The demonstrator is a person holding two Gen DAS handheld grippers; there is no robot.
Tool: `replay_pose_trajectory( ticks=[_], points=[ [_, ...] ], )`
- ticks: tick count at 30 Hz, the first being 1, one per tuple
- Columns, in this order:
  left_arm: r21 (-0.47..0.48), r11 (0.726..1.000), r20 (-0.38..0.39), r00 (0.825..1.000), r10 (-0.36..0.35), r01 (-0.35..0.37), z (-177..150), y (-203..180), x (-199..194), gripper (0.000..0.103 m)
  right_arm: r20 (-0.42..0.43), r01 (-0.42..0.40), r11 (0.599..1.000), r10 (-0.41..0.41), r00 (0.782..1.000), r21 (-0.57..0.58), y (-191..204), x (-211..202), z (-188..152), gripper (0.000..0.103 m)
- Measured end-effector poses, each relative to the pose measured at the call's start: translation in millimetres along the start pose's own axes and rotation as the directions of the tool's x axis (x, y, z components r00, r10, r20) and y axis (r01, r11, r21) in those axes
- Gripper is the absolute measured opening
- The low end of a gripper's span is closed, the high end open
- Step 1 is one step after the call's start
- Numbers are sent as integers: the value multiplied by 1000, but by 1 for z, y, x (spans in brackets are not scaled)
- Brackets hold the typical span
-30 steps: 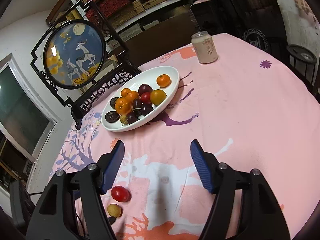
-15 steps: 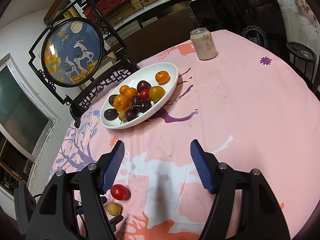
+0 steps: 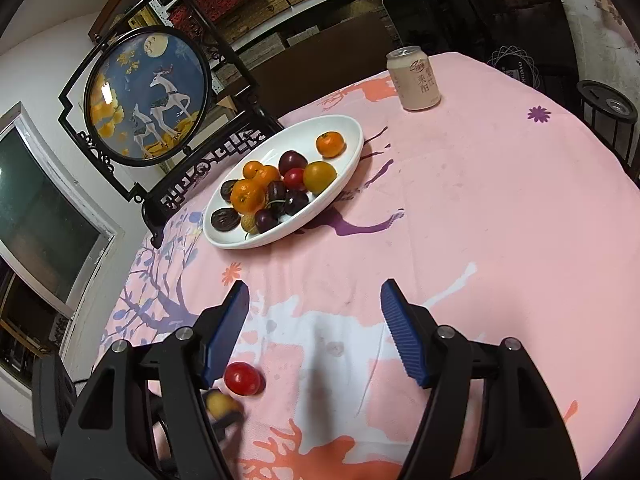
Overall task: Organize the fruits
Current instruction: 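Grasp the last small yellow fruit with the left tool while the right tool grasps the red tomato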
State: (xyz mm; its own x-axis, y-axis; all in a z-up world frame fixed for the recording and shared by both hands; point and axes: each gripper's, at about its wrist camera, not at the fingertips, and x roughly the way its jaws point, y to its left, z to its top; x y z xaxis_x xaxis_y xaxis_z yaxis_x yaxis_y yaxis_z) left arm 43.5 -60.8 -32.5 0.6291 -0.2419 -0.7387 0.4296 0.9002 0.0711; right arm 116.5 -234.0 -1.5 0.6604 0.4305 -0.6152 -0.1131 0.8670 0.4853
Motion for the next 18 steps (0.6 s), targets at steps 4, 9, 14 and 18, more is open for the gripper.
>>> replay_pose_trajectory(
  ticks=[4, 9, 14, 18],
  points=[
    [-95, 995, 8, 999, 41, -40, 4, 27, -1, 25, -33, 0, 998, -2, 999, -58, 13, 9, -7, 69],
    [-218, 969, 4, 993, 120, -116, 5, 65, -2, 25, -94, -20, 979, 1, 996, -202, 42, 23, -25, 69],
    [-301, 938, -47, 985, 168, -174, 1, 90, 6, 25, -118, -11, 943, -30, 993, -334, 68, 34, -47, 69],
    [-322, 926, -57, 981, 187, -196, 0, 96, 9, 25, -122, 4, 917, -58, 991, -399, 77, 40, -59, 66]
  ],
)
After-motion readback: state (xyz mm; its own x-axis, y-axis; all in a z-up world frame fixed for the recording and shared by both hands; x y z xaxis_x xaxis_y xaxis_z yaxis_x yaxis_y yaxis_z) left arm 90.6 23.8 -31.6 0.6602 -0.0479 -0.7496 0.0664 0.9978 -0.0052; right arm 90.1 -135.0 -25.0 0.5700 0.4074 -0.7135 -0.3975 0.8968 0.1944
